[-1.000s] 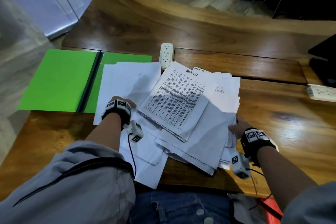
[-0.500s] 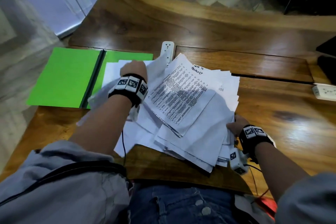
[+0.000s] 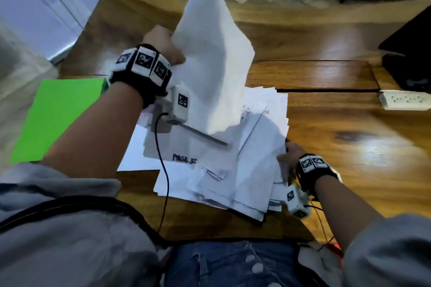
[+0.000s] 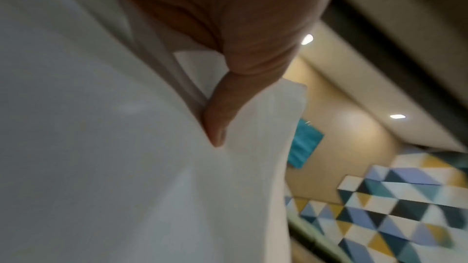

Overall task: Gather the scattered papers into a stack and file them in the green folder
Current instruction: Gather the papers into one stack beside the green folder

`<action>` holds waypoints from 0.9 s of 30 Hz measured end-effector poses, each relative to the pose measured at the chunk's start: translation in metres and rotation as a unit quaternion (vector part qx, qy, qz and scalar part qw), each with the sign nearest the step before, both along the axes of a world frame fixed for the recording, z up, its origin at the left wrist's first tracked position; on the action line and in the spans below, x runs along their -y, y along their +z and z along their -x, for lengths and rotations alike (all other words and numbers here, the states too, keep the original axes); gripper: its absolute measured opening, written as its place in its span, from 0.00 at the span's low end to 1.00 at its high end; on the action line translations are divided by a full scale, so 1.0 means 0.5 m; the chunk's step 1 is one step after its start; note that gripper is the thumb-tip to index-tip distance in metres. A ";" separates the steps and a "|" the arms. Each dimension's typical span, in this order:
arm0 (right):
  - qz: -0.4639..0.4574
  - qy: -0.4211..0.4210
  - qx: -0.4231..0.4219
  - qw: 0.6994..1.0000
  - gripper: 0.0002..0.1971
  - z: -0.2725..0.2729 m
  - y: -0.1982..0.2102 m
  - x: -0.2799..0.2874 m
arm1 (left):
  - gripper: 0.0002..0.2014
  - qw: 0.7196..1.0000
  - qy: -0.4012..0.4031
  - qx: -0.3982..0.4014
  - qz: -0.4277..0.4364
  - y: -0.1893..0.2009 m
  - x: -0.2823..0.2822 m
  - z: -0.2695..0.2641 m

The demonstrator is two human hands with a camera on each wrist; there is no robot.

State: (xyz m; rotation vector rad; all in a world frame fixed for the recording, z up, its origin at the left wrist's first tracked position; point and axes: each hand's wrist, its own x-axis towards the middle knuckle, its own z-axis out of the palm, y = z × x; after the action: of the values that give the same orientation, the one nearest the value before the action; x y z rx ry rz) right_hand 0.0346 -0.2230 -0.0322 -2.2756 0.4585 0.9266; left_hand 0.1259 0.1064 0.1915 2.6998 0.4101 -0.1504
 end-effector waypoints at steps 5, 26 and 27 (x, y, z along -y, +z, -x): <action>0.004 -0.029 -0.004 1.000 0.18 0.005 0.001 -0.002 | 0.09 0.988 -0.009 -0.153 0.035 -0.231 0.014 0.008; -0.066 -0.256 -0.017 0.964 0.45 -0.010 -0.015 -0.039 | 0.51 0.949 -0.035 -0.263 0.170 -0.386 0.171 0.110; -0.068 -0.262 -0.011 0.963 0.41 -0.011 -0.016 -0.043 | 0.50 0.948 -0.050 -0.265 0.168 -0.386 0.171 0.115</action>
State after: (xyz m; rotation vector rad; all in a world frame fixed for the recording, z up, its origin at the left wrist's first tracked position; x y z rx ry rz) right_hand 0.0399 -0.2018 -0.0402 -1.8782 0.9211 0.6852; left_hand 0.0685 0.0206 -0.0016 2.3111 0.3560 -0.9022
